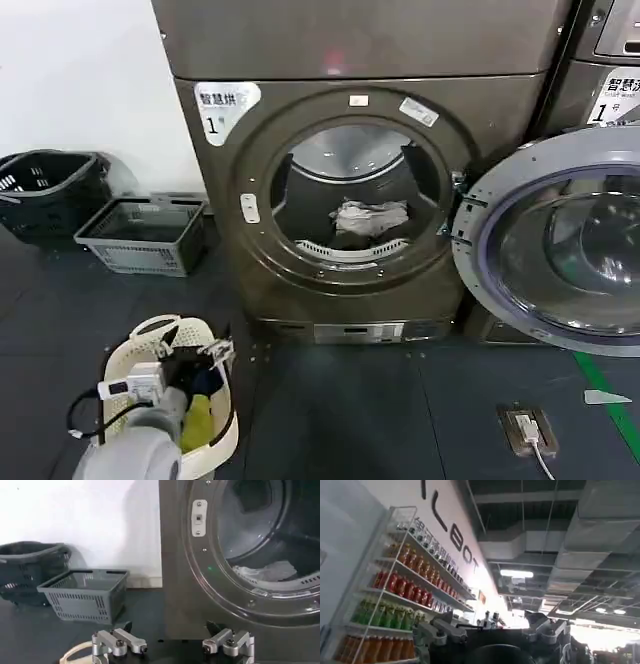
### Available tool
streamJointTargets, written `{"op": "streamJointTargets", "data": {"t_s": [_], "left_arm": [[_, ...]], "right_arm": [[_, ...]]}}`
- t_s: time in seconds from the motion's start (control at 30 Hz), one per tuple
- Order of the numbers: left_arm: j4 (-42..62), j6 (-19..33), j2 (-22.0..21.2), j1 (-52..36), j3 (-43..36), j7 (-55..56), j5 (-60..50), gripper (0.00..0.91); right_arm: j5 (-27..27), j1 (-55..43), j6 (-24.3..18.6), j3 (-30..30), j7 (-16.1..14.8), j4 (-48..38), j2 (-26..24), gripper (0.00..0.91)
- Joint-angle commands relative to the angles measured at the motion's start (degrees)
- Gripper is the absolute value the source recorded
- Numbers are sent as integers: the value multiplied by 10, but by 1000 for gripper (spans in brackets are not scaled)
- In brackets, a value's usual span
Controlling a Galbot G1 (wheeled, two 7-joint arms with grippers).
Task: Grasp the clothes from the dryer.
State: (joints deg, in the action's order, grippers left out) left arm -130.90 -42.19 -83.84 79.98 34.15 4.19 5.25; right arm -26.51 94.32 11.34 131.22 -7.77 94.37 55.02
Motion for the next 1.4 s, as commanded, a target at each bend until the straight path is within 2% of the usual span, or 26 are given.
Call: {"op": "streamJointTargets", "data": {"t_s": [0.03,1.4], "left_arm": [[0,-28,-1,2,-1,0,0,907],[0,-28,-5,7,-9,-1,5,907]], "right_arm": [[-3,0,-3,0,2,0,0,907],[-5,-12,1,-15,10,6,9,907]]}}
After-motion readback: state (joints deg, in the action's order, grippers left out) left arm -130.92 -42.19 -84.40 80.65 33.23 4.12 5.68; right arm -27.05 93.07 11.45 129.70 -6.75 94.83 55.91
